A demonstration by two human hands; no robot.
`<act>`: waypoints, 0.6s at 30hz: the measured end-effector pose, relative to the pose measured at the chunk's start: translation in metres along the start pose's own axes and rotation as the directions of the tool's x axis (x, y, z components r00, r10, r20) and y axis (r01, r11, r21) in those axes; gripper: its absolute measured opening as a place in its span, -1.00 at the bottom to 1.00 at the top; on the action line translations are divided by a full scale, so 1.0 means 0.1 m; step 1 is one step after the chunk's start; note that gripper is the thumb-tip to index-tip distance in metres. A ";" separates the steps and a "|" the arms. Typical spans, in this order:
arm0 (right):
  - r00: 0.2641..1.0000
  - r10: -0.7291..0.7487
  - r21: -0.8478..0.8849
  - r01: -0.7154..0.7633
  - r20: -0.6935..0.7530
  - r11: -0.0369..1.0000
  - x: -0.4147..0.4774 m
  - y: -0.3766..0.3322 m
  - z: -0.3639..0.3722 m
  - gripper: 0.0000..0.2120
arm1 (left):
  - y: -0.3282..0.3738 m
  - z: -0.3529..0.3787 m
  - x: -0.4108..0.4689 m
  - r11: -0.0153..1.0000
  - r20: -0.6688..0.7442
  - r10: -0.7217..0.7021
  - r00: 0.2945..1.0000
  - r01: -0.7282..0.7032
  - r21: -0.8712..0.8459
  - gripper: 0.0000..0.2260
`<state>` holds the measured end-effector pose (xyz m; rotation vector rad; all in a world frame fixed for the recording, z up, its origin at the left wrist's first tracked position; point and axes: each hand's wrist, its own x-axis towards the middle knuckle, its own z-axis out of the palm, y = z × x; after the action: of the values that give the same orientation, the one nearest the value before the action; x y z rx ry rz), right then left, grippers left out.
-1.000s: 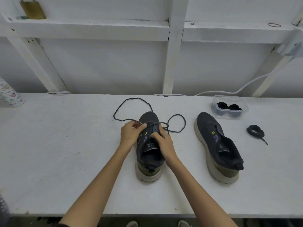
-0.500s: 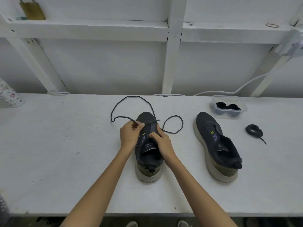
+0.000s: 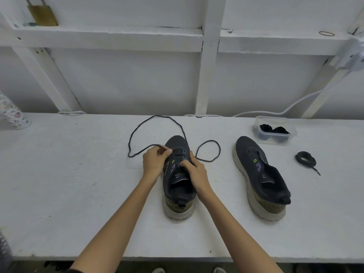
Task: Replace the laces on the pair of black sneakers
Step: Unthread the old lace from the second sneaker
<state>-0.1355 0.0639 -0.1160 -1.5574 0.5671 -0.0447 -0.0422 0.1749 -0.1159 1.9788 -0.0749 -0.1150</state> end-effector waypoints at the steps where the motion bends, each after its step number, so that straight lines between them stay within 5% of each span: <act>1: 1.000 -0.006 0.004 0.006 -0.006 1.000 -0.01 0.00 0.00 -0.45 | 0.04 -0.01 0.02 1.000 -0.025 0.002 1.000 -0.003 -0.021 -0.95; 6: 0.999 0.009 0.036 -0.008 -0.038 0.999 -0.03 0.02 -0.01 -0.29 | 0.24 -0.06 0.10 0.980 -0.194 -0.019 0.981 -0.020 -0.197 -0.92; 12: 0.999 -0.005 0.019 0.006 -0.045 1.000 -0.03 0.02 0.00 -0.40 | 0.07 0.06 -0.04 0.997 0.009 0.058 0.998 -0.058 0.043 -0.82; 18: 0.999 -0.024 0.018 0.025 -0.049 1.000 -0.02 0.03 0.00 -0.42 | 0.04 0.09 -0.11 0.989 -0.078 0.124 0.989 -0.117 0.093 -0.94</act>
<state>-0.1382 0.0644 -0.1186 -1.5486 0.5847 -0.1061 -0.0541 0.1668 -0.1154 2.0588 -0.1468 0.0506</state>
